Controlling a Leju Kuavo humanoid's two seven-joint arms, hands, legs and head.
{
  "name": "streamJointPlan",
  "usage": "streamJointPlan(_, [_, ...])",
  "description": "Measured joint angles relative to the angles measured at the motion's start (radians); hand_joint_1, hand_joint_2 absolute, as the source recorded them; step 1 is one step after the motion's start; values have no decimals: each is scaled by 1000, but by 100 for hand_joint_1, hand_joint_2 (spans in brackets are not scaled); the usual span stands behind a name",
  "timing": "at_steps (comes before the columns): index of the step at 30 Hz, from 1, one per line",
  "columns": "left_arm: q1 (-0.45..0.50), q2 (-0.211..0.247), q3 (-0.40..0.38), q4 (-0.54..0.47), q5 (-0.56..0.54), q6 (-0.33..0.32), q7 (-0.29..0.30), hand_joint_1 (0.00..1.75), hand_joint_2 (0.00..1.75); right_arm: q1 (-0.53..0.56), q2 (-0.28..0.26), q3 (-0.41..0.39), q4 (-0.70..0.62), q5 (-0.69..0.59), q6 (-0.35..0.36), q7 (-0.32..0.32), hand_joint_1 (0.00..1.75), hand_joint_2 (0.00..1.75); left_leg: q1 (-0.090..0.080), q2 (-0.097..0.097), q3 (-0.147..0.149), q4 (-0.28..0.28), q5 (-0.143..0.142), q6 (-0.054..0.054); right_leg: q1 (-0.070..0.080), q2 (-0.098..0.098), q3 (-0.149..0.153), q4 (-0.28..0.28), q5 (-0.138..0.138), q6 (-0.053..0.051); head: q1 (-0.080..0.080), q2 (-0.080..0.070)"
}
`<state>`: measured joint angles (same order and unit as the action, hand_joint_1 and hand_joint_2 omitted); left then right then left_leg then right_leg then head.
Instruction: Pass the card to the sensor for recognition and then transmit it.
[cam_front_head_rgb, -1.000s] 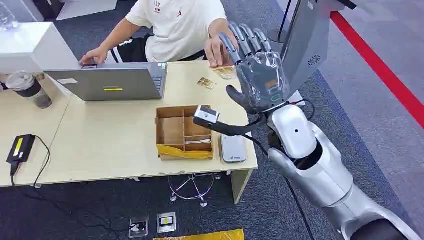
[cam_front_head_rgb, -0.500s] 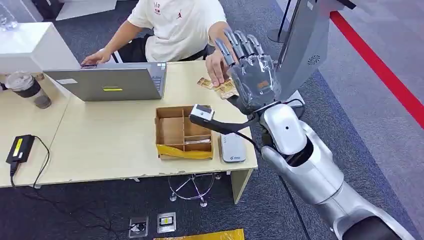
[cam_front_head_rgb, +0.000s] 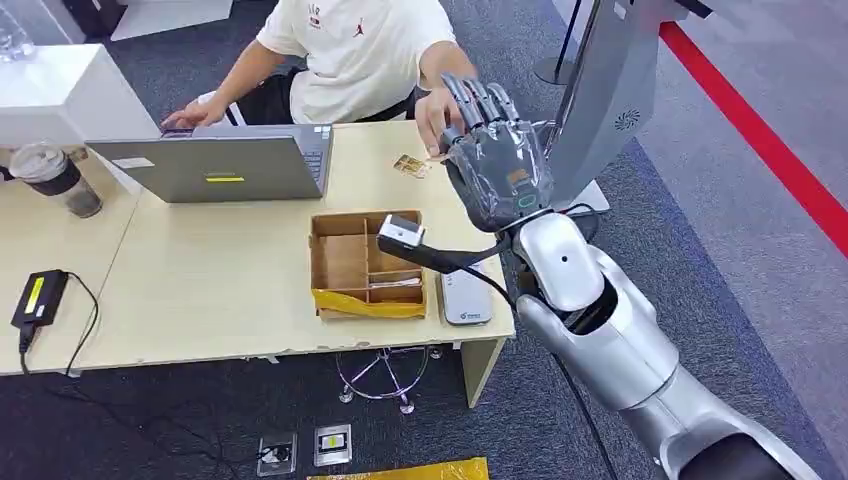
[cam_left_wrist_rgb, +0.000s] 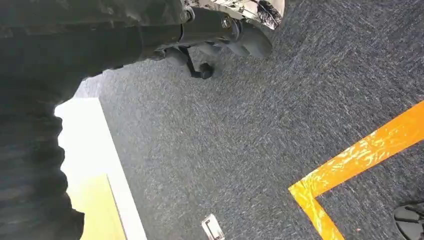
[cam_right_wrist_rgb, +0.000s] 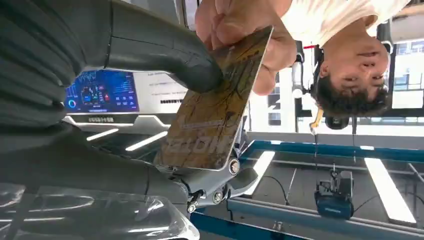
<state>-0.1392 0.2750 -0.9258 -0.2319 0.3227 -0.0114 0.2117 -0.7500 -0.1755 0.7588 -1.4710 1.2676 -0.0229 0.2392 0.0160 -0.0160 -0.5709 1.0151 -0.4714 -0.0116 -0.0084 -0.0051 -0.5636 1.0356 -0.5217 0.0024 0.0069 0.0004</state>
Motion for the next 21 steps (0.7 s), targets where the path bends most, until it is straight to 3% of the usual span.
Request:
streamJointPlan(7, [0,0,-5,0,-2,3,0,0,175,26,-4,-5,22,-19,-21,1,154,175,0,1,0,0,0,0,0,1,-1,0,0,0,0,0])
streamJointPlan(11, [0,0,-5,0,2,0,8,0,175,54,-9,-8,35,-53,-45,-7,168,175,0,1,0,0,0,0,0,1,0,0,0,0,0,0])
streamJointPlan(21, [0,6,-5,0,10,4,18,0,175,108,-15,-29,131,-169,-177,-21,166,175,0,1,0,0,0,0,0,1,-1,0,0,0,0,0])
